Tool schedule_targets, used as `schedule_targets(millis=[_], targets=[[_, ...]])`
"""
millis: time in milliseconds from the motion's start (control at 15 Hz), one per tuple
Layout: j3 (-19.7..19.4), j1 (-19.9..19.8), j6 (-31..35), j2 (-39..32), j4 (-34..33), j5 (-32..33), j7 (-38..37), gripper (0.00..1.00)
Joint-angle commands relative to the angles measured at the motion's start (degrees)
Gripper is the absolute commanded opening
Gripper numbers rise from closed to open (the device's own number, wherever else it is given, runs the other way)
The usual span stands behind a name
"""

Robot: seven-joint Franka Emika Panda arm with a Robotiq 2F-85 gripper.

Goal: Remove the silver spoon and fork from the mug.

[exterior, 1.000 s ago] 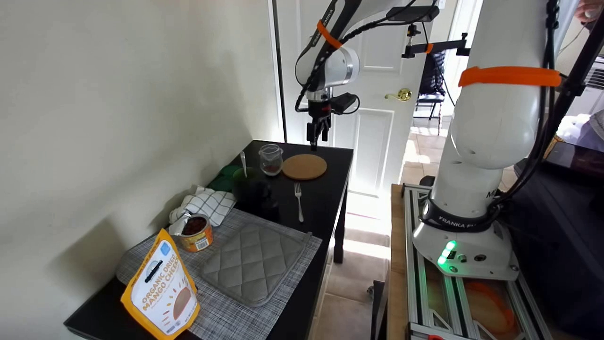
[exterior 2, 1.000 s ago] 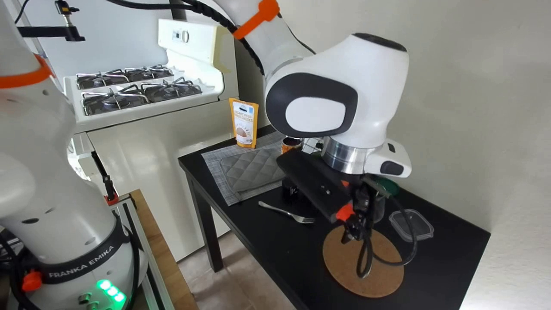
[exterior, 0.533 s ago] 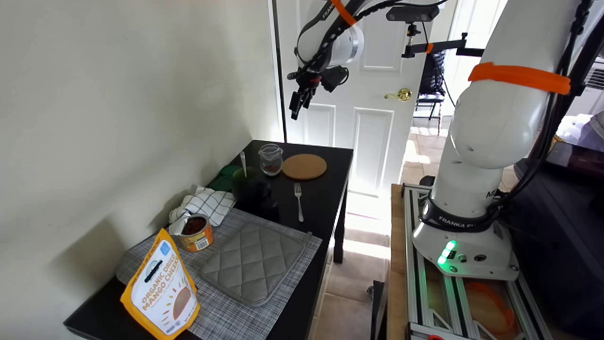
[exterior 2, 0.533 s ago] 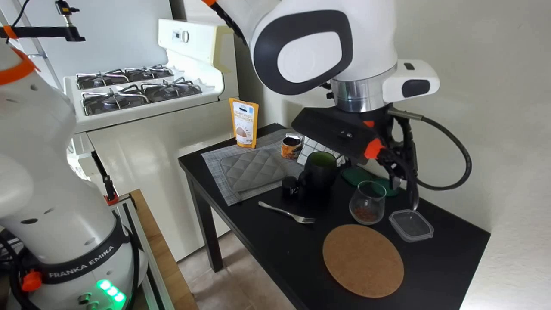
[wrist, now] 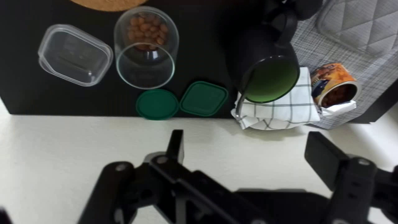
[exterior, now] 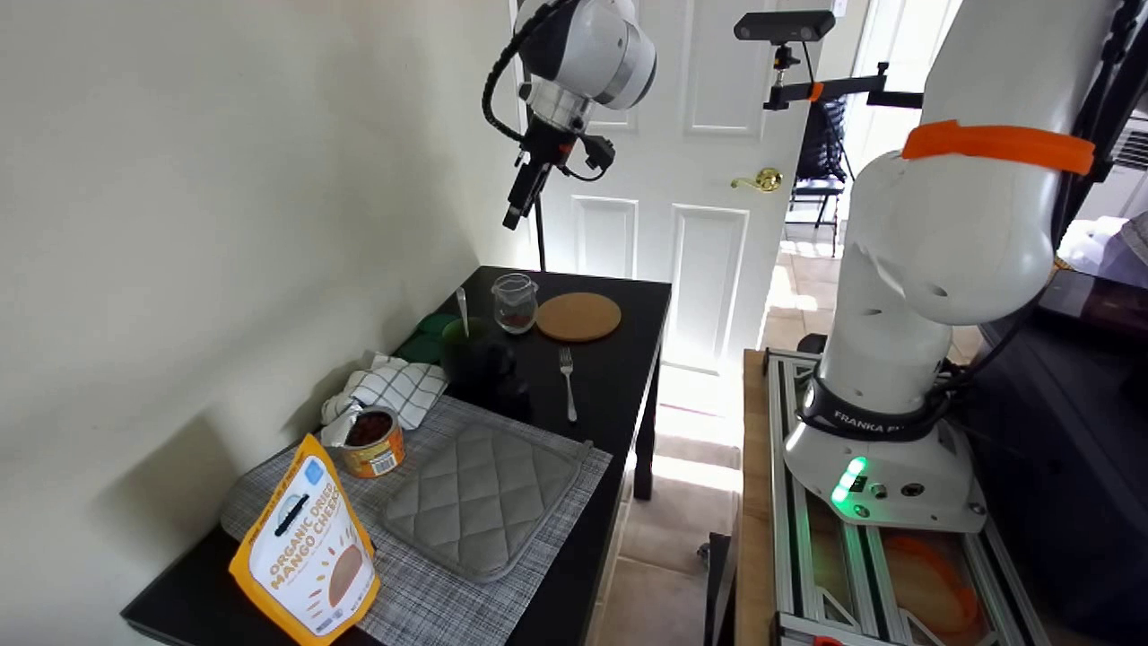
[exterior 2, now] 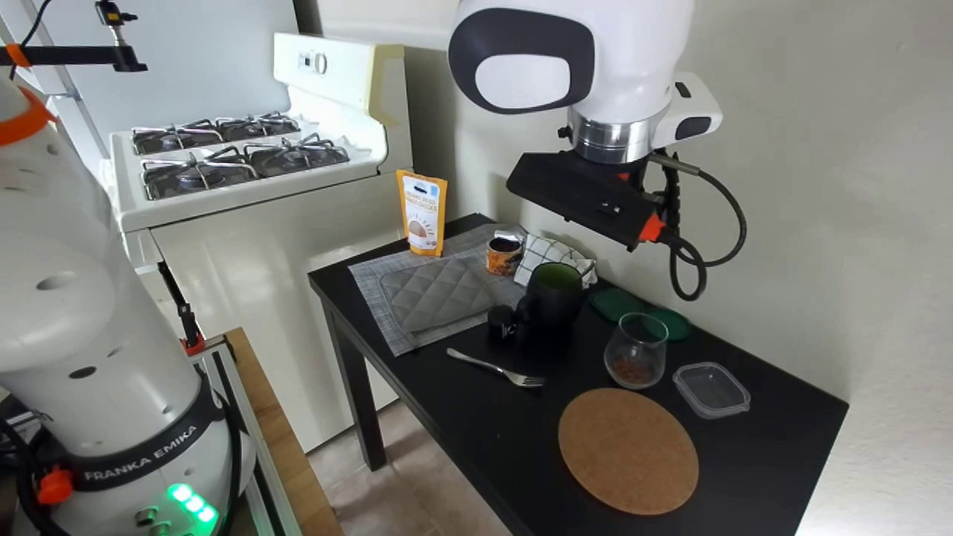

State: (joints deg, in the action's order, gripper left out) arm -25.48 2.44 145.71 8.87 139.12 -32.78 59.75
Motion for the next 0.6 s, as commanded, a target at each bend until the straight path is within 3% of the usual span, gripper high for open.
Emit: schedule_targets(millis=[0, 267, 533], targets=[[3.8, -3.6, -0.5, -0.7, -0.4, -1.3, 1.3, 1.00], [5.2, -5.1, -0.4, -0.8, -0.5, -1.1, 1.2, 1.00], [6.8, -4.9, -8.5, -10.7, -9.5, -5.4, 9.3, 1.00]])
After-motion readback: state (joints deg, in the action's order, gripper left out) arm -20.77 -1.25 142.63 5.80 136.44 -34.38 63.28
